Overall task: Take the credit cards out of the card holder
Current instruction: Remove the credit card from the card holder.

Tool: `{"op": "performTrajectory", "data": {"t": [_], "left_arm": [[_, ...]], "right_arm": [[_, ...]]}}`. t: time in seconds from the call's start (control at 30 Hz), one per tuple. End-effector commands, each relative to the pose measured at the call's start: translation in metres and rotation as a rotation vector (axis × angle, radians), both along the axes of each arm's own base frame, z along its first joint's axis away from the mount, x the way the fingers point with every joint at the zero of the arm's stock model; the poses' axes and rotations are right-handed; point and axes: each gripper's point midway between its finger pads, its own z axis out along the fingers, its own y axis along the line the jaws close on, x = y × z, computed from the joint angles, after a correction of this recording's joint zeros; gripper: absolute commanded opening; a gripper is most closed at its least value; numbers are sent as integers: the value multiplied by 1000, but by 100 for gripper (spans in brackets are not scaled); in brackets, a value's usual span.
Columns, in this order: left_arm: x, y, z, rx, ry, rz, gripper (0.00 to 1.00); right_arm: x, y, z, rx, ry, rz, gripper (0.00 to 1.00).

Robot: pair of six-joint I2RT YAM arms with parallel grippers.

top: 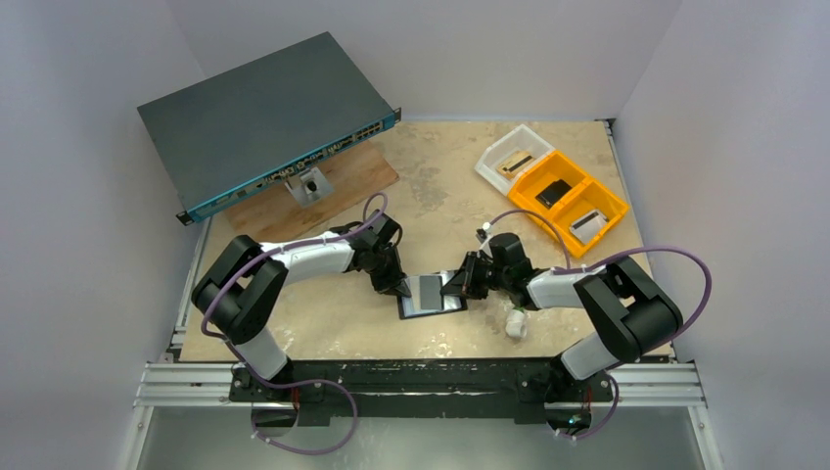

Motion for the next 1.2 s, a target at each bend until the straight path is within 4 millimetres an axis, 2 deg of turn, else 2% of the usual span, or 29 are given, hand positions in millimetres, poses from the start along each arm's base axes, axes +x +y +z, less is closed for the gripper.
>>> {"op": "performTrajectory", "data": {"t": [0.0, 0.43, 0.77, 0.83, 0.93, 1.07, 1.17], "left_arm": [[-20, 70, -48, 309, 53, 21, 0], [-20, 75, -47, 322, 38, 4, 0], [-9, 69, -33, 301, -29, -60, 0], [-5, 64, -26, 273, -54, -79, 0], [2, 51, -8, 216, -100, -109, 8], [11, 31, 24, 145, -195, -156, 19], [14, 11, 46, 81, -244, -187, 22]], "right_arm": [[4, -12, -5, -49, -17, -30, 0], [14, -20, -6, -61, -21, -47, 0], [11, -17, -2, -48, -28, -15, 0], [11, -17, -3, -45, -28, -11, 0], [11, -16, -3, -43, -24, -9, 0], [12, -16, -3, -47, -26, -12, 0], [12, -16, -3, -48, -26, -14, 0]]}}
